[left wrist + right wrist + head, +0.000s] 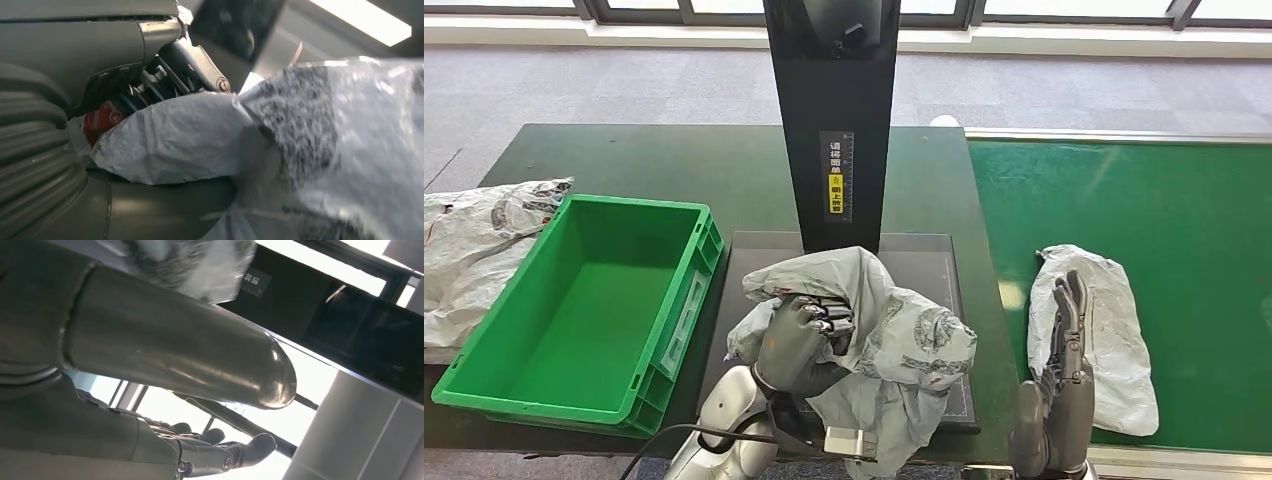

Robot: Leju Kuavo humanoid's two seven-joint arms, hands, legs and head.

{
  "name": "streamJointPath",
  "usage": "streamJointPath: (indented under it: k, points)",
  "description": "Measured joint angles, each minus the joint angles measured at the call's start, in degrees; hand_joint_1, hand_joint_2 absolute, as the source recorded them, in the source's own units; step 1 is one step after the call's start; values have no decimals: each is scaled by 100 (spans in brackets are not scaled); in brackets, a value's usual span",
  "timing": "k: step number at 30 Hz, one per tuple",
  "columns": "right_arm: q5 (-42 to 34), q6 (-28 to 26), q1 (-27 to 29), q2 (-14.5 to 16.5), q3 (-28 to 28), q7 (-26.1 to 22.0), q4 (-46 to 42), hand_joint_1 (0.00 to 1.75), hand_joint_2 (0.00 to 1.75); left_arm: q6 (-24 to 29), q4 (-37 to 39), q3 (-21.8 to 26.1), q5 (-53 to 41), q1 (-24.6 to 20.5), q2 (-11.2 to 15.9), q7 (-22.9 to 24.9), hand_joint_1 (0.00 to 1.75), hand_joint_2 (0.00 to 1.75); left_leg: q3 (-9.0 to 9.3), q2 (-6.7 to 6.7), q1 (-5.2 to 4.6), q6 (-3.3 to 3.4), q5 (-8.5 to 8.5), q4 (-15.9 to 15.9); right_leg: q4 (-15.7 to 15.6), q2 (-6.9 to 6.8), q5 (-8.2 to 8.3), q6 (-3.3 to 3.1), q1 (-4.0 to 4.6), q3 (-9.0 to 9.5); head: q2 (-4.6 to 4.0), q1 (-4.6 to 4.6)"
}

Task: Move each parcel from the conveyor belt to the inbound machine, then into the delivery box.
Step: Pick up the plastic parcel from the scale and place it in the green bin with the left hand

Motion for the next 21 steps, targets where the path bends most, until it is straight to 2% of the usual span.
streamJointPath:
  k: [4,8,10,15,21]
  points:
    - [-52,82,-126,25,0,3,3,0,0,505,-513,168,45,294,11,-35,175,175,0,0,0,0,0,0,0,-2,0,0,0,0,0,0]
    - [-68,95,-197,36,0,4,18,0,0,642,-809,311,140,439,12,-86,175,175,0,-1,0,1,1,0,0,-5,0,0,0,2,0,0]
    - [-88,93,-202,41,0,5,22,0,0,718,-960,457,452,507,-11,-266,175,175,-1,-1,0,1,1,0,0,-4,0,0,0,1,0,0]
    - [-146,-50,-202,50,0,5,70,0,0,806,-1440,1344,1758,667,-117,-886,175,175,0,0,2,0,1,0,0,-1,0,-1,3,0,0,-2]
    - [-351,-192,-309,51,43,6,266,0,0,824,-1997,2584,3056,533,-113,-933,175,175,0,1,8,-5,5,-2,2,-2,-1,-4,8,0,0,-1]
